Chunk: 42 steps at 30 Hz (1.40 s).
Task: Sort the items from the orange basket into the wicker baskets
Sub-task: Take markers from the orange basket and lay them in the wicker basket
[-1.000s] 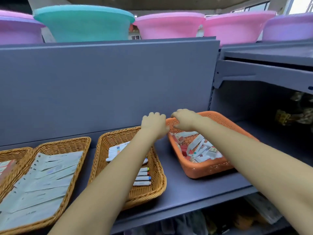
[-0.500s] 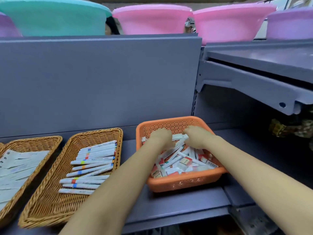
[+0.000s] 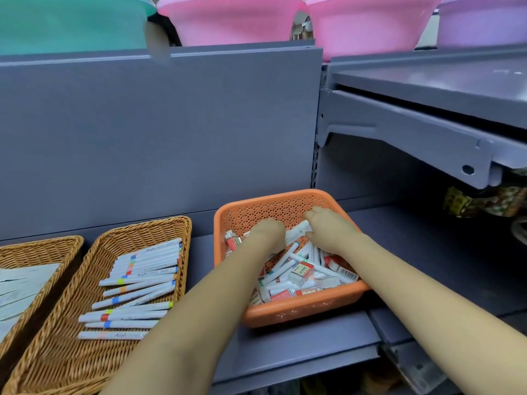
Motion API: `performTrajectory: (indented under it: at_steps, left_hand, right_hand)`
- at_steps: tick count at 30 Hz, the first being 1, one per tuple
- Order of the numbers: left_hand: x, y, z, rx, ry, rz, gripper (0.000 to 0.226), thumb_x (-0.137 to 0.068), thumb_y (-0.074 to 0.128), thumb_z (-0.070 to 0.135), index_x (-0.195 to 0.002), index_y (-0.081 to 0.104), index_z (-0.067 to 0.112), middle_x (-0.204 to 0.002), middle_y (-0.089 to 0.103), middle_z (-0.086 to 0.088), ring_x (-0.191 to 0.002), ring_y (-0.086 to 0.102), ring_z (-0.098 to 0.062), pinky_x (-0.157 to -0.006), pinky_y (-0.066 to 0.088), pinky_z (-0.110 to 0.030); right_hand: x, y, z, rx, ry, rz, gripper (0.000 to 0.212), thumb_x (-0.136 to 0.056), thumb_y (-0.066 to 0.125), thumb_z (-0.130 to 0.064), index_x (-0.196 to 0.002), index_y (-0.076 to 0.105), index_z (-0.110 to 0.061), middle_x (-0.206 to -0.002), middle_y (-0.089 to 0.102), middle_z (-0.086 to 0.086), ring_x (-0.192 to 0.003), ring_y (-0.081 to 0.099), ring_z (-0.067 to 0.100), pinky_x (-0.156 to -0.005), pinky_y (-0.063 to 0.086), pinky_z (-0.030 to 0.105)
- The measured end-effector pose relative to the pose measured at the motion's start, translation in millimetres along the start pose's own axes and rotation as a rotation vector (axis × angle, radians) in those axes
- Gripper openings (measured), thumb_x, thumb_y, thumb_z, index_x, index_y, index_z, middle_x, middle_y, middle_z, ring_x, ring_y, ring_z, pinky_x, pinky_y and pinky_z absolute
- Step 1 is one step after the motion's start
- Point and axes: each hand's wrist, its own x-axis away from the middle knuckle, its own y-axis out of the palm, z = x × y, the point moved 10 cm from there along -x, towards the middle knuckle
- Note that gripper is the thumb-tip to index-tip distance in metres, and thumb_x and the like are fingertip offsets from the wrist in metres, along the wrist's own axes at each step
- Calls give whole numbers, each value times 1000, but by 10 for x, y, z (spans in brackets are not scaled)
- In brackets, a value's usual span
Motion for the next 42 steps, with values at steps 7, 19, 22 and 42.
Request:
performTrajectory:
  at_steps: [7, 19, 22, 42]
  left_hand:
    - [-14, 60, -9, -20, 18, -12, 33, -94, 47, 9, -126, 48, 3, -125, 55, -15, -112, 54, -31, -90, 45, -36]
    - [41, 174, -56, 36, 17, -155, 36, -93, 49, 13, -127, 44, 3, -121, 57, -14, -105, 56, -31, -81, 45, -36]
    - [84, 247, -68, 98, 8, -245, 37, -93, 52, 22, -123, 46, 1, -103, 58, -10, -86, 53, -26, -72, 43, -34]
    - [246, -499, -351, 1064, 38, 296, 17, -102, 36, 31, -106, 45, 17, -79, 54, -1, -66, 56, -17, -69, 47, -36]
  right_hand:
    - [5, -4, 7, -15, 14, 16, 39, -94, 46, -14, -133, 45, -11, -133, 46, 8, -120, 45, 27, -100, 42, 39]
    - [3, -21, 5, -51, 15, 24, 35, -94, 43, -14, -129, 47, -11, -129, 47, 8, -119, 45, 27, -98, 42, 38]
    - [7, -30, 7, -59, 14, 35, 35, -95, 42, -13, -129, 48, -11, -128, 49, 8, -118, 46, 26, -98, 42, 38]
    - [52, -182, 26, -174, 37, 105, 37, -96, 43, -21, -129, 48, -6, -132, 48, 12, -120, 47, 28, -99, 41, 38]
